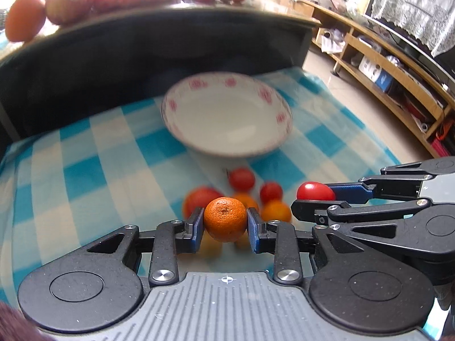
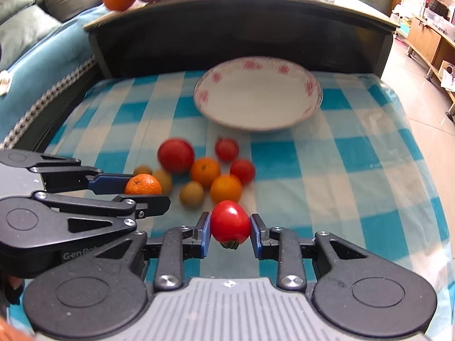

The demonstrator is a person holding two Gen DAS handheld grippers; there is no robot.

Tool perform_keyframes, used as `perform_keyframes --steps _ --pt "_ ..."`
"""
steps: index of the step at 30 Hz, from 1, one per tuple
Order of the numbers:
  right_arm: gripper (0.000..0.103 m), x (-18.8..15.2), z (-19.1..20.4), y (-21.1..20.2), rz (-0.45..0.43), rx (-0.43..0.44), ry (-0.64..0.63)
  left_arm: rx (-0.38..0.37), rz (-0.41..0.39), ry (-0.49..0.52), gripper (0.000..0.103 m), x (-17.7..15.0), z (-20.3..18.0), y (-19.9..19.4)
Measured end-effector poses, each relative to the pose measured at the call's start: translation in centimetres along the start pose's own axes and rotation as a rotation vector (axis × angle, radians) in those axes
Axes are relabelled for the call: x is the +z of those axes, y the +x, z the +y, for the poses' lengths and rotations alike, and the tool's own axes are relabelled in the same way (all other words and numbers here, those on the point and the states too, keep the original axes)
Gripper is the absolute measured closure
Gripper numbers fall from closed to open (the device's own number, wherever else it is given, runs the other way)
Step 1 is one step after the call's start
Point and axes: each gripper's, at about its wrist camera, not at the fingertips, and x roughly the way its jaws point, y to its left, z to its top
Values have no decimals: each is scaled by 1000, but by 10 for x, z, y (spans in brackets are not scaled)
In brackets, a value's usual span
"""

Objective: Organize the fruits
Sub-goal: 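Carry the mandarin and tomato in both tools over the white floral bowl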

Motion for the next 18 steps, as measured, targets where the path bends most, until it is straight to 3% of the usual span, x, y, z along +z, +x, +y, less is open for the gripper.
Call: perform_keyframes --steps 10,18 --pt "70 60 -21 26 -44 -36 19 15 -19 7 64 47 9 34" --pt "70 85 -43 55 -43 -51 16 20 -8 15 65 61 11 61"
